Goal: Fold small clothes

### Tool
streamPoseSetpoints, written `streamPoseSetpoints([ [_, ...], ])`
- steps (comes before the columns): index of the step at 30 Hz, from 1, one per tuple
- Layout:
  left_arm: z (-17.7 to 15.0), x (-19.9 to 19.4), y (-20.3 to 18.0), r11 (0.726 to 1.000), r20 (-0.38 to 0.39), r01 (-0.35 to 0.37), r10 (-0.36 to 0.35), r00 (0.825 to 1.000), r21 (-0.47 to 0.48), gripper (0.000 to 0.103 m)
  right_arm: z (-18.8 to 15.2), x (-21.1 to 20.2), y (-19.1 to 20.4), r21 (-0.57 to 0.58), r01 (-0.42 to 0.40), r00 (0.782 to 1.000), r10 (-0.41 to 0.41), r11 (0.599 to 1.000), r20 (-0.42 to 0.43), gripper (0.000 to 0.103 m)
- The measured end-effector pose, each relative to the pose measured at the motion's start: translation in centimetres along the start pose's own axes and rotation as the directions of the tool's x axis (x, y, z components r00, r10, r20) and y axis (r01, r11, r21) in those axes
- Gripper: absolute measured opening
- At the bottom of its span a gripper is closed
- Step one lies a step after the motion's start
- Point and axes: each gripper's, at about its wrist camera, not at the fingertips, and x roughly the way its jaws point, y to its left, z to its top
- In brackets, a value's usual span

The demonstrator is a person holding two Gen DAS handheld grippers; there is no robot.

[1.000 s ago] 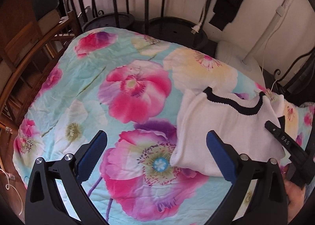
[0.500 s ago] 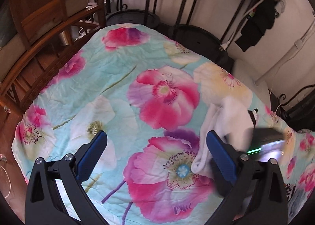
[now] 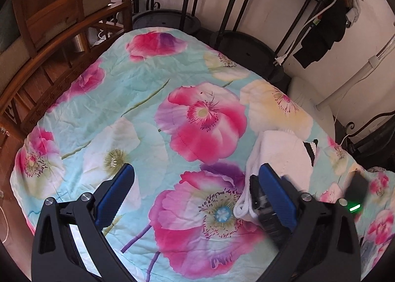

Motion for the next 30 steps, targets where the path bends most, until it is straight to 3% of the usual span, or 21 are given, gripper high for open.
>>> streamPoseSetpoints([
  [5, -0.8, 1.3, -1.6, 0.998, -0.032, -0.021, 0.023, 0.999, 0.063, 0.098, 0.6, -0.7, -6.4, 0.237, 0.057, 0.998, -0.06, 0.97, 0.006, 0.034],
  [8, -1.8, 2.7, -3.2, 0.988, -0.062, -0.063, 0.072, 0.995, 0.138, 0.098, 0.1, -0.2, -9.1, 0.333, 0.062, 0.998, -0.06, 0.941, -0.015, 0.03],
  [12, -2.8, 3.8, -5.2, 0.969, -0.071, -0.099, 0.118, 0.991, 0.228, 0.098, -0.3, 0.5, -9.6, 0.327, 0.081, 0.997, -0.074, 0.942, -0.034, 0.03],
  [17, -3.5, 3.8, -6.7, 0.946, -0.028, -0.144, 0.159, 0.987, 0.291, 0.098, -0.9, 2.5, -8.6, 0.288, 0.076, 0.995, -0.053, 0.955, -0.089, 0.03],
  [25, -3.3, 2.7, -6.7, 0.95, 0.018, -0.136, 0.137, 0.99, 0.28, 0.098, -2.4, 4.9, -6.3, 0.141, 0.119, 0.98, -0.094, 0.983, -0.173, 0.034],
  [30, -2.9, 2.3, -6.6, 0.961, 0.022, -0.1, 0.098, 0.995, 0.259, 0.098, -2.0, 3.3, -7.2, 0.206, 0.091, 0.986, -0.059, 0.974, -0.157, 0.032],
])
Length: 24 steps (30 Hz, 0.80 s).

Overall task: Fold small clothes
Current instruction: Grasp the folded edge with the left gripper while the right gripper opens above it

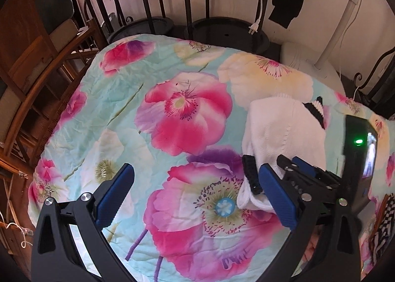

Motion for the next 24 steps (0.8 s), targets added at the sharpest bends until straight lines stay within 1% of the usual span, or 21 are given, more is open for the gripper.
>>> streamPoseSetpoints([
  [3, 0.0, 0.0, -0.5, 1.0, 0.016, 0.025, -0.025, 1.0, -0.002, 0.098, 0.1, -2.5, -1.0, 0.022, -0.006, 0.999, 0.005, 1.0, 0.044, 0.032],
  [7, -0.2, 1.5, -2.5, 0.998, 0.004, 0.067, -0.067, 0.998, 0.013, 0.098, 0.3, -5.5, -2.7, 0.016, 0.009, 0.996, -0.011, 1.0, 0.087, 0.032],
  [8, -0.3, 2.1, -3.1, 0.997, -0.002, 0.069, -0.069, 0.998, 0.027, 0.098, 0.1, -6.0, -3.2, 0.021, 0.014, 0.996, -0.016, 1.0, 0.092, 0.033],
  [9, -0.4, 3.2, -4.0, 0.997, -0.01, 0.054, -0.054, 0.999, 0.05, 0.098, -0.1, -6.4, -4.0, 0.027, 0.02, 0.995, -0.023, 0.999, 0.092, 0.033],
  [11, -0.8, 4.9, -4.9, 0.997, -0.036, 0.033, -0.031, 0.999, 0.072, 0.098, -0.3, -6.4, -4.8, 0.032, 0.021, 0.997, -0.024, 0.999, 0.078, 0.033],
  [12, -1.1, 6.1, -5.4, 0.997, -0.068, 0.033, -0.028, 0.997, 0.075, 0.098, -0.4, -6.3, -5.2, 0.037, 0.018, 0.997, -0.021, 0.999, 0.072, 0.033],
  [15, -1.9, 8.3, -6.3, 0.995, -0.134, 0.084, -0.076, 0.988, 0.057, 0.098, -0.3, -5.5, -5.8, 0.057, 0.003, 0.998, -0.007, 0.998, 0.057, 0.033],
  [18, -2.4, 9.4, -7.4, 0.99, -0.143, 0.121, -0.109, 0.984, 0.078, 0.098, 0.4, -4.8, -6.1, 0.099, -0.035, 0.998, 0.029, 0.994, 0.059, 0.033],
  [21, -2.9, 10.4, -8.1, 0.985, -0.136, 0.142, -0.128, 0.982, 0.1, 0.098, 1.4, -4.0, -5.8, 0.099, -0.059, 0.996, 0.053, 0.993, 0.065, 0.033],
  [22, -3.2, 11.0, -8.4, 0.983, -0.137, 0.145, -0.128, 0.982, 0.117, 0.096, 1.7, -3.9, -5.7, 0.094, -0.06, 0.996, 0.054, 0.994, 0.067, 0.033],
  [23, -3.3, 11.6, -8.4, 0.981, -0.137, 0.15, -0.133, 0.982, 0.124, 0.081, 1.9, -3.6, -5.7, 0.09, -0.058, 0.996, 0.052, 0.994, 0.066, 0.033],
  [24, -3.4, 12.1, -8.4, 0.975, -0.147, 0.186, -0.167, 0.975, 0.122, 0.072, 2.1, -3.3, -5.8, 0.095, -0.053, 0.997, 0.047, 0.994, 0.065, 0.033],
])
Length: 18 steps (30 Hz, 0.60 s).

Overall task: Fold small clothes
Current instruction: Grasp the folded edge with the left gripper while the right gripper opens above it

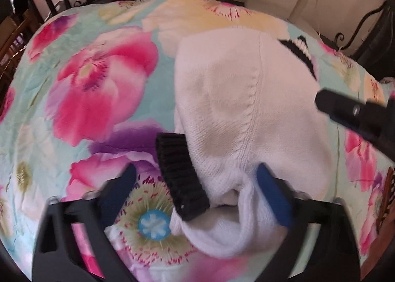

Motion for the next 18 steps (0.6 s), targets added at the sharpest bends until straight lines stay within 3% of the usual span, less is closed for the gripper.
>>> streamPoseSetpoints([
  [1, -0.1, 0.3, 0.3, 0.999, -0.01, 0.05, -0.05, 0.999, -0.008, 0.057, 0.1, 0.2, -0.2, 0.012, -0.002, 1.0, 0.002, 1.0, 0.0, 0.033],
  [5, -0.7, 0.1, 0.4, 0.997, 0.014, 0.061, -0.061, 0.998, 0.038, 0.052, 0.7, 1.1, -1.6, 0.084, -0.014, 1.0, 0.014, 0.996, 0.002, 0.033],
  [8, -1.0, 0.4, 2.7, 0.99, -0.007, 0.127, -0.128, 0.992, -0.055, 0.053, 0.8, 1.4, -1.8, 0.114, -0.034, 0.999, 0.034, 0.993, 0.002, 0.033],
  [11, -0.8, 0.9, 4.8, 0.955, -0.031, 0.23, -0.24, 0.97, -0.185, 0.053, 0.8, 2.1, -1.4, 0.088, -0.031, 0.999, 0.033, 0.996, -0.014, 0.04],
  [15, 0.7, -1.7, 2.5, 0.975, 0.045, 0.185, -0.181, 0.982, -0.126, 0.053, 0.9, 2.5, -1.6, 0.067, 0.004, 1.0, -0.003, 0.998, -0.011, 0.041],
  [18, 2.5, -4.2, 1.3, 0.985, 0.148, 0.139, -0.123, 0.981, -0.102, 0.064, 1.8, 2.2, -2.5, 0.11, -0.021, 1.0, 0.019, 0.994, 0.021, 0.041],
])
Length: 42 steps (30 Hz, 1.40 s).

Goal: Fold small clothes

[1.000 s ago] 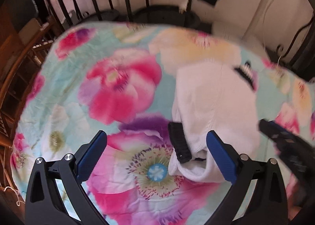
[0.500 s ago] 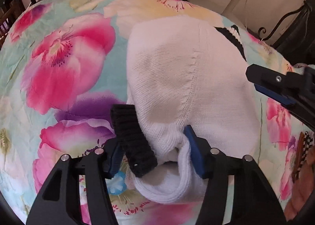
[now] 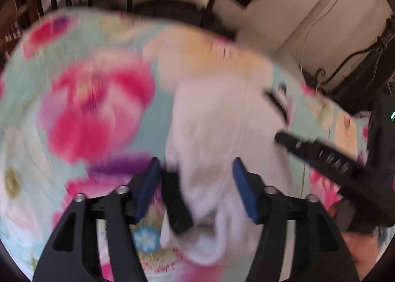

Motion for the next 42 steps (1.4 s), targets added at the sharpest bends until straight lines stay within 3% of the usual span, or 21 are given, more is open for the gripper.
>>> streamPoseSetpoints([
  [2, 1.4, -0.3, -0.5, 1.0, 0.038, 0.005, -0.005, 0.999, -0.001, 0.07, 0.7, -0.1, -0.3, 0.022, -0.02, 1.0, 0.019, 1.0, 0.011, 0.041],
  [5, 2.7, 1.6, -1.3, 1.0, 0.03, -0.002, 0.001, 1.0, 0.011, 0.07, 1.8, 0.1, -0.4, 0.032, -0.039, 0.999, 0.039, 0.999, 0.022, 0.041],
  [9, 3.0, 6.1, 0.1, 0.999, -0.051, -0.042, 0.042, 0.998, 0.006, 0.07, 2.5, 1.1, -0.2, -0.002, -0.03, 0.999, 0.03, 1.0, 0.021, 0.041],
  [12, 2.2, 8.6, 1.8, 0.998, -0.102, -0.047, 0.042, 0.994, -0.047, 0.082, 2.4, 3.0, -0.6, -0.003, -0.016, 0.999, 0.015, 1.0, -0.037, 0.041],
  [13, 2.1, 8.9, 2.1, 0.996, -0.103, -0.051, 0.044, 0.994, -0.069, 0.092, 2.3, 3.6, -0.7, -0.008, -0.006, 0.998, 0.006, 1.0, -0.058, 0.042],
  [15, 1.9, 9.2, 2.5, 0.994, -0.11, -0.048, 0.037, 0.993, -0.098, 0.094, 2.0, 4.0, -0.9, -0.013, -0.005, 0.998, 0.004, 1.0, -0.059, 0.042],
  [26, 0.5, 3.8, -0.4, 0.985, -0.042, -0.161, 0.163, 0.986, 0.064, 0.091, 0.1, -0.4, 0.3, 0.031, -0.017, 0.998, 0.019, 0.999, -0.064, 0.043],
  [31, -2.2, 2.5, -0.4, 0.963, -0.065, -0.224, 0.235, 0.97, 0.15, 0.091, -3.0, -2.0, -0.4, 0.008, 0.042, 0.994, -0.041, 0.999, -0.104, 0.043],
  [32, -3.0, 2.7, 0.1, 0.956, -0.079, -0.239, 0.255, 0.964, 0.172, 0.094, -3.7, -1.9, -0.6, 0.0, 0.059, 0.991, -0.058, 0.998, -0.122, 0.045],
  [34, -4.7, 3.5, 0.6, 0.945, -0.096, -0.259, 0.281, 0.955, 0.199, 0.095, -5.7, -0.7, -0.7, -0.053, 0.125, 0.97, -0.133, 0.991, -0.205, 0.061],
  [36, -5.1, 3.1, 0.8, 0.946, -0.102, -0.271, 0.292, 0.951, 0.179, 0.096, -7.6, 0.1, -1.0, -0.086, 0.135, 0.95, -0.154, 0.987, -0.271, 0.064],
  [38, -5.0, 2.0, 0.4, 0.944, -0.095, -0.278, 0.298, 0.95, 0.179, 0.095, -8.0, -1.2, -0.9, -0.068, 0.133, 0.957, -0.146, 0.989, -0.25, 0.065],
  [42, -5.3, -1.5, -1.0, 0.927, -0.003, -0.309, 0.317, 0.948, 0.213, 0.094, -7.9, -4.6, -0.1, -0.092, 0.113, 0.968, -0.13, 0.989, -0.217, 0.072],
])
